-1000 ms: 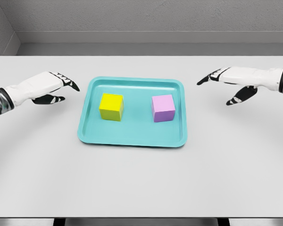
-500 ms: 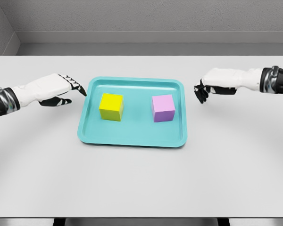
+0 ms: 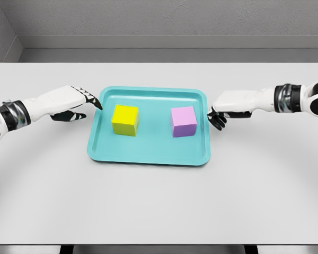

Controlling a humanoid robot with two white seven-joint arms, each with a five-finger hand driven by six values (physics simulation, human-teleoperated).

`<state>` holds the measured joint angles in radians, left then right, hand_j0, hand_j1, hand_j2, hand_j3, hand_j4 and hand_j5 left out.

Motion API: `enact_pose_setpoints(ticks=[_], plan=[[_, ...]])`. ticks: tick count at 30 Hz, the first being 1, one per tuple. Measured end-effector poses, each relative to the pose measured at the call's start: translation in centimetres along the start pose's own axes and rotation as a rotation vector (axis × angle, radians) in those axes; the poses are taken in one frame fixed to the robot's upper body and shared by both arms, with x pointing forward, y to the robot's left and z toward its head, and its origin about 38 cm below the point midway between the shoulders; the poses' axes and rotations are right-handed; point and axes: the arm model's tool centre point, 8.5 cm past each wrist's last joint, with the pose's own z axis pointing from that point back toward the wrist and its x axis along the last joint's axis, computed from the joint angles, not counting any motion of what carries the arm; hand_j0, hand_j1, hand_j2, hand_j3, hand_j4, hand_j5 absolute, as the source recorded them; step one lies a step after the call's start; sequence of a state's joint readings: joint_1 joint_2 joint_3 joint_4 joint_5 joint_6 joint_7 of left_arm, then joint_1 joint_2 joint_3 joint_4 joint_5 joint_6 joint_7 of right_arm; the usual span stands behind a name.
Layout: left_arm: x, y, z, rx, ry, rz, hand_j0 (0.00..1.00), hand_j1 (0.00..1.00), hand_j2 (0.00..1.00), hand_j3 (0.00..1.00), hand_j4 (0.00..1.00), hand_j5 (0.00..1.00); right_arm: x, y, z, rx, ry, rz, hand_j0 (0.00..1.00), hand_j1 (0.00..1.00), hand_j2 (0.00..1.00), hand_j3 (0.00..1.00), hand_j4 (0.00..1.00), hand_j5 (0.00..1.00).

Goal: Push two cubes

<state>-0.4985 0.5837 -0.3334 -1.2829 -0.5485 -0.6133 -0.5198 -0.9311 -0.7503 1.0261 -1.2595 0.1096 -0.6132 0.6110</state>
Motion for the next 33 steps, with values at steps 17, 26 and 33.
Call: enact_pose_setpoints(ticks=[17, 26, 33], plan=[[1.7, -0.1, -1.0, -0.013, -0.053, -0.023, 0.64, 0.64, 0.64, 0.64, 0.64, 0.64, 0.8, -0.1, -1.4, 0.047, -0.021, 0.038, 0.13, 0.13, 0.13, 0.13, 0.13, 0.13], [2.4, 0.0, -1.4, -0.013, -0.07, -0.03, 0.64, 0.64, 0.64, 0.64, 0.64, 0.64, 1.3, 0.3, -2.7, 0.074, -0.035, 0.06, 0.13, 0.13, 0.13, 0.13, 0.13, 0.13], [3.0, -0.2, -1.9, -0.014, -0.087, -0.028, 0.64, 0.64, 0.64, 0.64, 0.64, 0.64, 1.3, 0.2, -3.0, 0.081, -0.035, 0.067, 0.13, 0.13, 0.13, 0.13, 0.13, 0.13]])
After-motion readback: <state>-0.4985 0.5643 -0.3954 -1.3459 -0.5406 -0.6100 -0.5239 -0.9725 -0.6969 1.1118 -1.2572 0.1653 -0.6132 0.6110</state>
